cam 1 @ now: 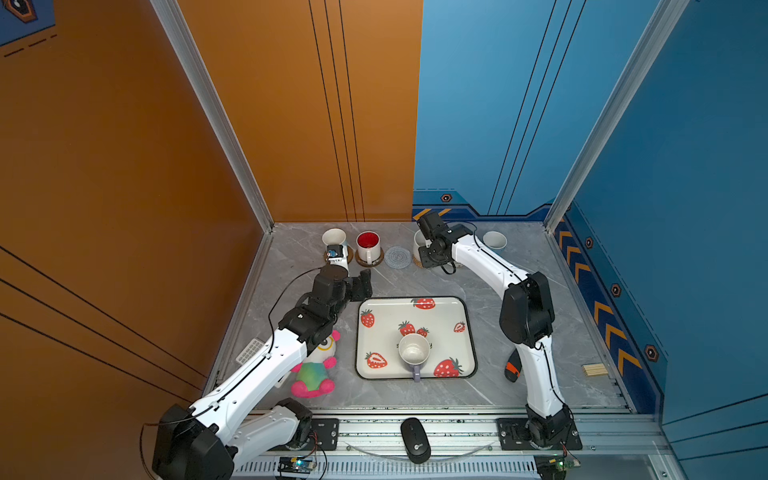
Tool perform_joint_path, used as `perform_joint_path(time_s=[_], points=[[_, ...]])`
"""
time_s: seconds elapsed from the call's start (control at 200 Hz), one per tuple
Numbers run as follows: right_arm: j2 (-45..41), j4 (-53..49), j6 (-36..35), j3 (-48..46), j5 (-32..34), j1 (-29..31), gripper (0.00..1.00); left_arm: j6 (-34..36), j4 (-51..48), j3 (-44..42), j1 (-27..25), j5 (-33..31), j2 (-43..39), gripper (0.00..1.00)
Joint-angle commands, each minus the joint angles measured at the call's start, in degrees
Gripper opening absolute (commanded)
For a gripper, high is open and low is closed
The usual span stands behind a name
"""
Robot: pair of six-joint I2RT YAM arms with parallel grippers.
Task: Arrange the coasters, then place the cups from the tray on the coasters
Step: 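Lower the speckled mug onto the woven rattan coaster with the right gripper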
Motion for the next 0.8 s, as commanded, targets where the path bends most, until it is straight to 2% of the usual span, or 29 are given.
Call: perform_joint_path(time_s=[0.0,0.295,0.796], points=[[0.8,1.8,1.4,4.5,-1.0,-0.9,0.0,-0.1,0.6,0.1,0.7,1.5,0.1,0.84],[5.2,0.6,2.2,10.1,-2.3,-2.5,0.0,-0.4,0.0,-0.8,0.9,0.9,-1.5,0.84],[8.4,0.7,3.0,11.8,-2.2,-3.6,0.0,-0.3,-0.4,-1.1,1.0,0.7,-2.0,0.84]])
